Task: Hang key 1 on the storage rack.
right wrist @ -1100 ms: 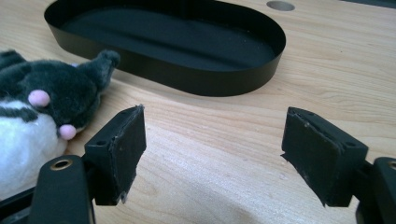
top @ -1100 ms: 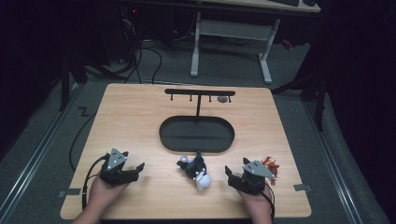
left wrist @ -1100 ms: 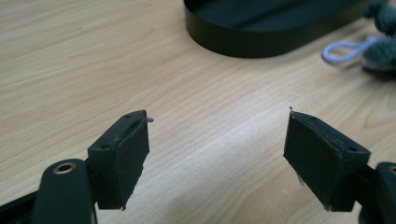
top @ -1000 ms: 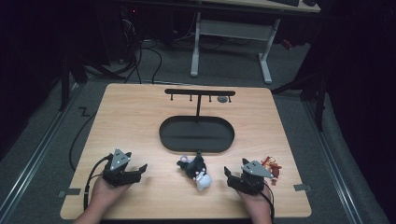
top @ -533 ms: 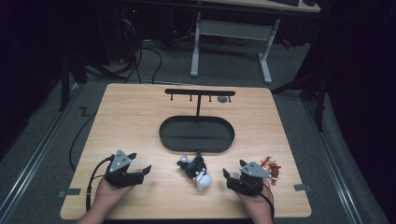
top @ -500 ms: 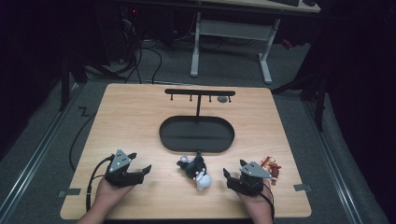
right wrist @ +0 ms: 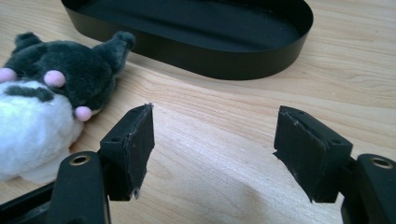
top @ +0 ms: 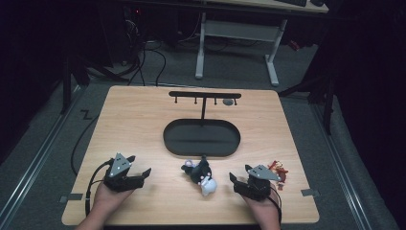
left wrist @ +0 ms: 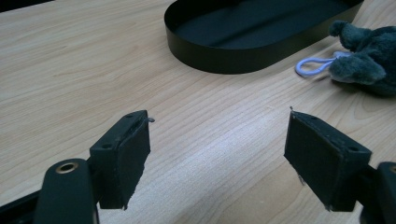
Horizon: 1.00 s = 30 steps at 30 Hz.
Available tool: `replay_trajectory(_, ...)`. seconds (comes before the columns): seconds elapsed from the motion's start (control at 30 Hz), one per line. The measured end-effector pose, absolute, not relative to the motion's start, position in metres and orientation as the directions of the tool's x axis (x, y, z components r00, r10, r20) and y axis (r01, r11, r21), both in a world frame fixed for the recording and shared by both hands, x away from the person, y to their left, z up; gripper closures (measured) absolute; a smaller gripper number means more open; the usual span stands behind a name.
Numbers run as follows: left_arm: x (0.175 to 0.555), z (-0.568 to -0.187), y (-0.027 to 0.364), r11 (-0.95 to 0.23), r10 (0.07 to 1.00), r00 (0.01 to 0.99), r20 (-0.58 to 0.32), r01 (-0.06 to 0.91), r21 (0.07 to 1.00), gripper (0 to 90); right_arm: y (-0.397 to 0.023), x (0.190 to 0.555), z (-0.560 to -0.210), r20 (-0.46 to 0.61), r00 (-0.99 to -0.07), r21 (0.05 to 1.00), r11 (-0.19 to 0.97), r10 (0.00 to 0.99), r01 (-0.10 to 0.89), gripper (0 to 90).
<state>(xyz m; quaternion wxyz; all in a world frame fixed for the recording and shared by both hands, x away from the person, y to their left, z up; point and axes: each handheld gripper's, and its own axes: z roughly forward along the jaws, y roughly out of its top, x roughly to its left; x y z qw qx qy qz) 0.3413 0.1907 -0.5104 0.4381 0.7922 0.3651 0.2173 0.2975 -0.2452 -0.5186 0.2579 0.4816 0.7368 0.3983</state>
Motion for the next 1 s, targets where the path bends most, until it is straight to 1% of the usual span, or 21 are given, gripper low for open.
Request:
replay_trajectory(0.13,0.340,-0.510,0.188,-0.364,0.763,0.646,0.038,0.380,0.850,23.2,-0.243,0.298,-0.520,-0.019,-0.417,0.832,0.245,0.909,0.497,29.5)
replay_trajectory(0.17,0.340,-0.510,0.188,-0.364,0.761,0.648,0.036,0.380,0.851,23.1,-0.243,0.297,-0.520,-0.027,-0.418,0.827,0.255,0.908,0.500,30.9)
replay_trajectory(0.3,0.340,-0.512,0.187,-0.368,0.755,0.655,0.030,0.385,0.847,23.2,-0.241,0.294,-0.518,-0.051,-0.426,0.832,0.274,0.903,0.483,31.8)
replay_trajectory(0.4,0.341,-0.512,0.182,-0.384,0.743,0.667,0.044,0.372,0.845,23.1,-0.241,0.291,-0.518,-0.055,-0.417,0.837,0.270,0.907,0.477,31.9)
replay_trajectory(0.5,0.342,-0.513,0.181,-0.398,0.731,0.680,0.058,0.356,0.846,23.1,-0.240,0.292,-0.518,-0.048,-0.411,0.811,0.276,0.911,0.517,32.5)
replay_trajectory(0.57,0.342,-0.515,0.179,-0.410,0.717,0.695,0.059,0.352,0.841,23.1,-0.240,0.294,-0.517,-0.011,-0.408,0.791,0.258,0.913,0.554,33.6)
replay_trajectory(0.63,0.343,-0.517,0.177,-0.427,0.701,0.710,0.066,0.344,0.836,23.1,-0.238,0.295,-0.518,-0.011,-0.408,0.778,0.264,0.913,0.570,31.5)
replay_trajectory(0.73,0.343,-0.516,0.175,-0.428,0.688,0.723,0.064,0.333,0.840,23.1,-0.233,0.298,-0.516,-0.061,-0.413,0.751,0.315,0.908,0.580,28.0)
replay_trajectory(0.83,0.344,-0.518,0.173,-0.432,0.668,0.743,0.041,0.342,0.835,21.8,-0.232,0.300,-0.513,-0.035,-0.389,0.739,0.286,0.920,0.610,27.1)
replay_trajectory(0.9,0.344,-0.518,0.171,-0.442,0.659,0.751,0.047,0.335,0.832,21.5,-0.231,0.301,-0.512,-0.048,-0.379,0.726,0.293,0.924,0.622,26.6)
replay_trajectory(1.0,0.343,-0.517,0.170,-0.441,0.653,0.755,0.050,0.326,0.836,21.5,-0.230,0.301,-0.510,-0.035,-0.370,0.695,0.289,0.928,0.659,25.3)
